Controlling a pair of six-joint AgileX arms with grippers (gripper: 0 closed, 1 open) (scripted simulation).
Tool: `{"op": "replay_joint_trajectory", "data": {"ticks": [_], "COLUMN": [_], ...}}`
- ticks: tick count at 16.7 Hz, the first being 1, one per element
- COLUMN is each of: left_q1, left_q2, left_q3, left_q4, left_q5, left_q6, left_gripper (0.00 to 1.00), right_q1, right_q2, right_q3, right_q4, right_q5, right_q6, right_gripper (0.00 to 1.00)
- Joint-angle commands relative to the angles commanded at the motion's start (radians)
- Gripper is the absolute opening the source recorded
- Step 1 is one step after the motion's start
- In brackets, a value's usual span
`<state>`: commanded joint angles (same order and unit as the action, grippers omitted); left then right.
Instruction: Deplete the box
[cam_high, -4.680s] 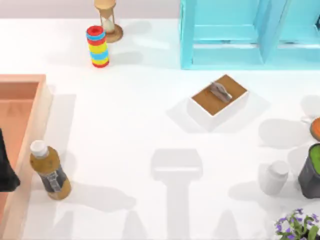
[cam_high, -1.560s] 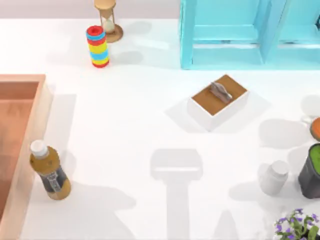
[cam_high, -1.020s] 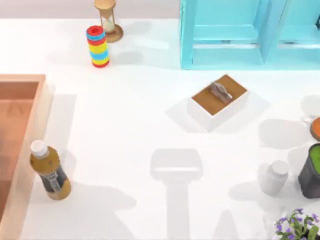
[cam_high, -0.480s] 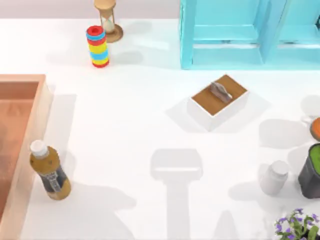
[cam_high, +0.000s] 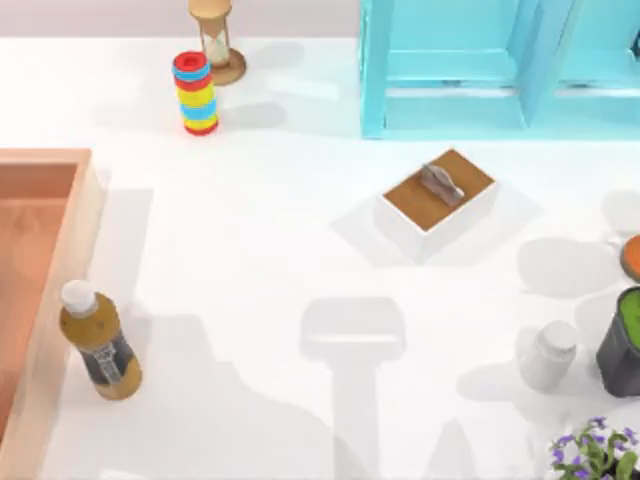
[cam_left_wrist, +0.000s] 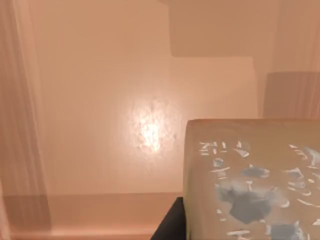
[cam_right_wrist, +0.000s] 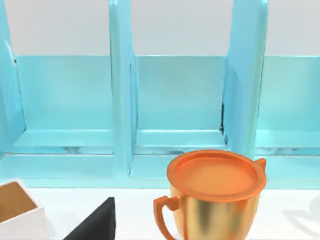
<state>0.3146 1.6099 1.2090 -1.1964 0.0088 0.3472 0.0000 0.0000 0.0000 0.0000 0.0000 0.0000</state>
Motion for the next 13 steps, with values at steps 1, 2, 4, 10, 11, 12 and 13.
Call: {"op": "replay_joint_trajectory", "data": {"ticks": [1,2,4,10,11,12,13], "left_q1": [-0.001,-0.002,-0.003,-0.003,-0.014,-0.035,-0.067], "left_q2": [-0.013,-0.025,-0.046,-0.047,-0.041,-0.029,-0.014], "left_q3": [0.042,0.078,0.125,0.133,0.139,0.148,0.161], "left_q4": [-0.053,-0.095,-0.148,-0.157,-0.152,-0.144,-0.131], "left_q5": [0.0,0.0,0.0,-0.001,-0.004,-0.01,-0.017], "left_q6": [-0.001,-0.002,-0.004,-0.003,-0.005,-0.013,-0.033], "left_gripper": [0.0,0.0,0.0,0.0,0.0,0.0,0.0], "right_q1": [0.0,0.0,0.0,0.0,0.0,0.0,0.0], "right_q2": [0.0,0.0,0.0,0.0,0.0,0.0,0.0], "right_q3": [0.0,0.0,0.0,0.0,0.0,0.0,0.0], "right_q4": [0.0,0.0,0.0,0.0,0.0,0.0,0.0], "right_q5": [0.0,0.0,0.0,0.0,0.0,0.0,0.0], "right_q6": [0.0,0.0,0.0,0.0,0.0,0.0,0.0], "right_gripper": [1.0,1.0,1.0,1.0,1.0,1.0,1.0]}}
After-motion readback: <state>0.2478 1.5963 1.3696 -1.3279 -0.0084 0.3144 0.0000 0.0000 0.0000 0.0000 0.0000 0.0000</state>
